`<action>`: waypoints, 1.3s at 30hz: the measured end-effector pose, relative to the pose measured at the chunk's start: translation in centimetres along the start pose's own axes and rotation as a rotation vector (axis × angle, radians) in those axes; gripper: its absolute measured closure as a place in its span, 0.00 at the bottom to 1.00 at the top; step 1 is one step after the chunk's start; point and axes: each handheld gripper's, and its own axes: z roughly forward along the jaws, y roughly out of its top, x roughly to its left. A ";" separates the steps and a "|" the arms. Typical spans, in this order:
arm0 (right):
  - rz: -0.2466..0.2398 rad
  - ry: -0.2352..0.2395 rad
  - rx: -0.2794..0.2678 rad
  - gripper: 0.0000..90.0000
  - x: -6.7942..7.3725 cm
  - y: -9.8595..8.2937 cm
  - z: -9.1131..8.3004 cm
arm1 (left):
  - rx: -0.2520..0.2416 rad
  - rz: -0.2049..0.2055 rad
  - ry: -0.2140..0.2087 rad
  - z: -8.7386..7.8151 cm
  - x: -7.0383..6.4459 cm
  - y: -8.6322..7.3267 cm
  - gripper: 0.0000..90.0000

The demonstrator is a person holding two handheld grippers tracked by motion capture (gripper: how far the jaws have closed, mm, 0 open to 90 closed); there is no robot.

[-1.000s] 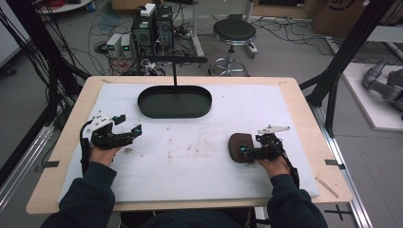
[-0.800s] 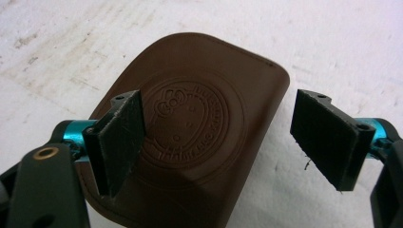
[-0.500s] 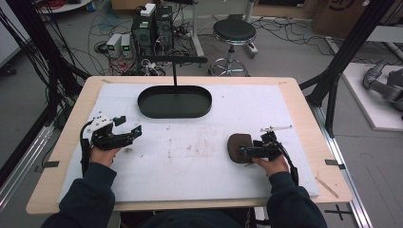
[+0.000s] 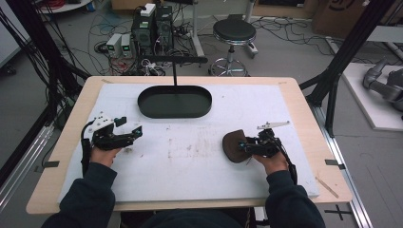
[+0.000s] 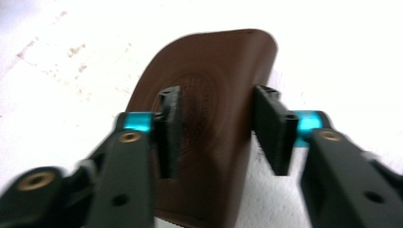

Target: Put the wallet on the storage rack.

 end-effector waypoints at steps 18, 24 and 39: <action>-0.251 0.031 -0.040 0.61 3.8 1.2 0.4 | 0.011 -0.005 0.009 0.1 0.0 -0.1 0.23; -0.268 0.018 -0.014 0.66 3.9 1.3 0.6 | 0.014 -0.003 0.006 0.1 0.1 -0.1 0.23; -0.232 -0.104 -0.064 0.88 2.7 2.0 -1.4 | 0.020 0.000 0.002 0.1 0.1 -0.1 0.23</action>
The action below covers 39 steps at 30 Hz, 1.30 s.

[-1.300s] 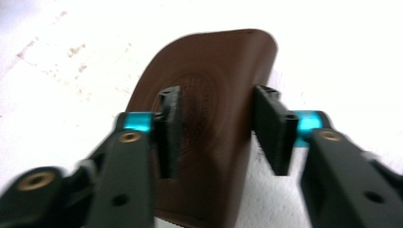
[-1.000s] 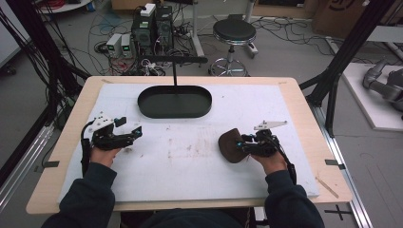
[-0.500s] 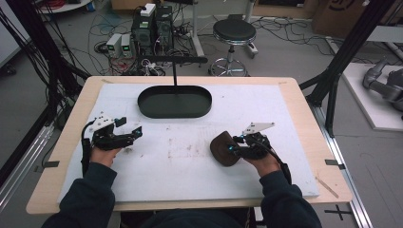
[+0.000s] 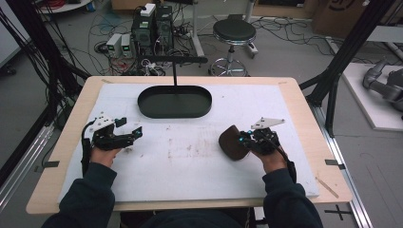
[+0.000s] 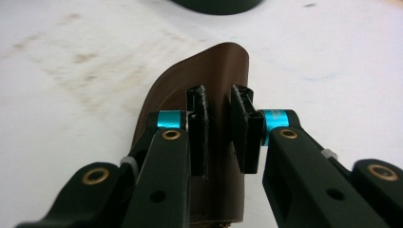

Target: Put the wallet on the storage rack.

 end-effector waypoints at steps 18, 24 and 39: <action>-0.261 -0.123 -0.037 0.84 2.4 0.6 -0.8 | 0.002 -0.003 0.002 0.0 0.0 0.0 0.23; -0.244 -0.076 -0.067 0.74 2.5 0.4 -0.8 | 0.002 -0.007 0.002 0.0 0.0 0.0 0.23; -0.087 -0.069 -0.008 0.50 0.1 -1.1 0.9 | 0.007 -0.014 0.001 0.1 0.1 -0.1 0.23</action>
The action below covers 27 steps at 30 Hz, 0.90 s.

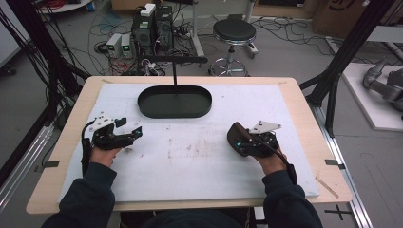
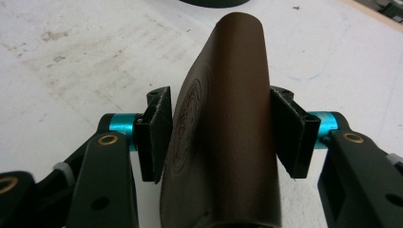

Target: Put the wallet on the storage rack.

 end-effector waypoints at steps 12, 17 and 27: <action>0.007 0.100 0.038 0.69 0.2 -0.2 1.1 | -0.008 0.002 -0.016 0.0 -0.1 0.0 0.23; 0.041 0.106 -0.035 0.71 -0.1 1.1 0.7 | -0.018 0.012 -0.024 0.0 -0.2 0.0 0.22; 0.089 0.190 -0.103 0.71 -0.7 5.7 3.2 | -0.042 0.039 -0.023 -0.4 -0.3 0.2 0.22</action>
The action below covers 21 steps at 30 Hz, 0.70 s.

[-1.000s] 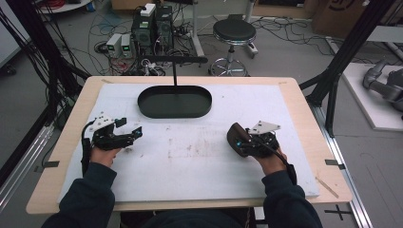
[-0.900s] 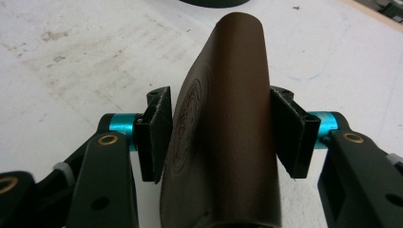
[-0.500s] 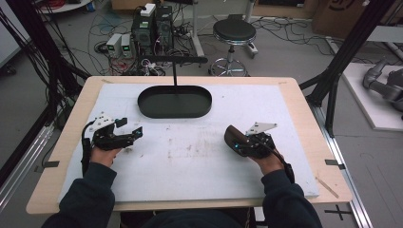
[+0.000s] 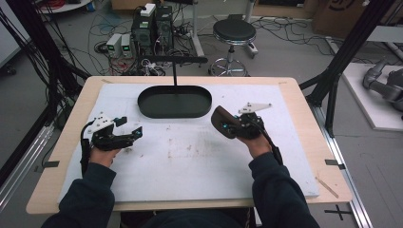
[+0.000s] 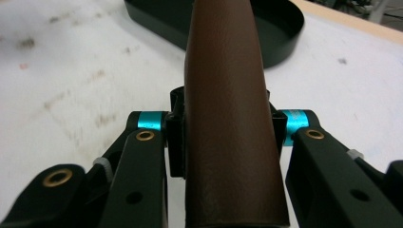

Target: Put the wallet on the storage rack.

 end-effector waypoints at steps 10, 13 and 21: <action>0.019 0.071 0.002 0.71 -1.1 5.4 6.5 | -0.029 0.055 -0.022 -0.5 -0.2 0.1 0.22; 0.037 0.087 0.007 0.71 -1.2 6.6 8.9 | -0.035 0.073 -0.020 -0.6 -0.3 0.0 0.22; 0.063 0.077 0.024 0.71 -0.8 8.9 14.7 | -0.040 0.071 -0.012 -1.2 -0.1 -0.3 0.22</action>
